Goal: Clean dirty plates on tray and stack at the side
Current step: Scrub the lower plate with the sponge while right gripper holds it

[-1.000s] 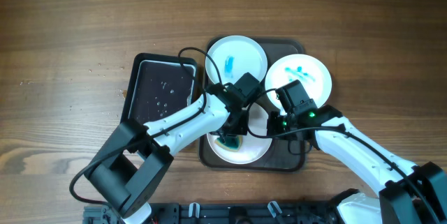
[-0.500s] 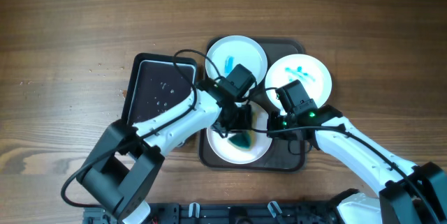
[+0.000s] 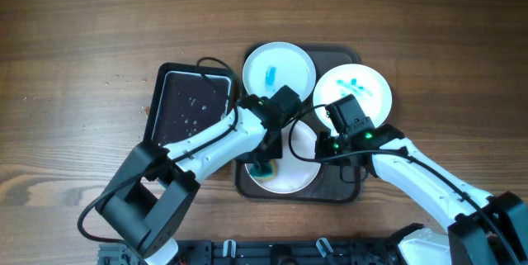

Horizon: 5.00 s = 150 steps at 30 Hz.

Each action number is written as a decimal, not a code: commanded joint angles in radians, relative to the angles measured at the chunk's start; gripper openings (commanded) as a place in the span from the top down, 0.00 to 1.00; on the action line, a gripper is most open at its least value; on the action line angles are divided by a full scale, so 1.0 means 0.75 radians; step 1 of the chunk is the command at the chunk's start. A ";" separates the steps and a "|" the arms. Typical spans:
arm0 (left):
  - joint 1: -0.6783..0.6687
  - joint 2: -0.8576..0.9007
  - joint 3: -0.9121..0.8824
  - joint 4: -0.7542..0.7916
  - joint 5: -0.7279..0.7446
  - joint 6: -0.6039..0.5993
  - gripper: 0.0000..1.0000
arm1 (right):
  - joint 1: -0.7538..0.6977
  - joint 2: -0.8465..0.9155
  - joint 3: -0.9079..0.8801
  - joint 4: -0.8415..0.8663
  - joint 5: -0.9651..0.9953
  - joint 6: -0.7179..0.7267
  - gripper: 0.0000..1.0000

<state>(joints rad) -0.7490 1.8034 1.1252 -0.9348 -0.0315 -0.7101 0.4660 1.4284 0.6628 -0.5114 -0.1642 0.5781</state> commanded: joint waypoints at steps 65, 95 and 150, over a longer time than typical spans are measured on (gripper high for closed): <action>-0.153 0.163 0.006 0.505 0.540 -0.106 0.96 | -0.007 -0.013 0.023 -0.038 0.040 -0.004 0.96; -0.010 -0.117 -0.009 0.205 -0.065 0.058 0.57 | -0.007 -0.014 0.023 -0.036 0.041 -0.035 0.96; 0.017 0.097 -0.015 0.112 -0.335 -0.217 0.96 | -0.007 -0.013 0.023 -0.034 0.040 -0.034 0.96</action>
<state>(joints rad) -0.7780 1.8622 1.1366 -0.7975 0.0212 -0.7765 0.4633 1.4284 0.6708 -0.5240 -0.1646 0.5701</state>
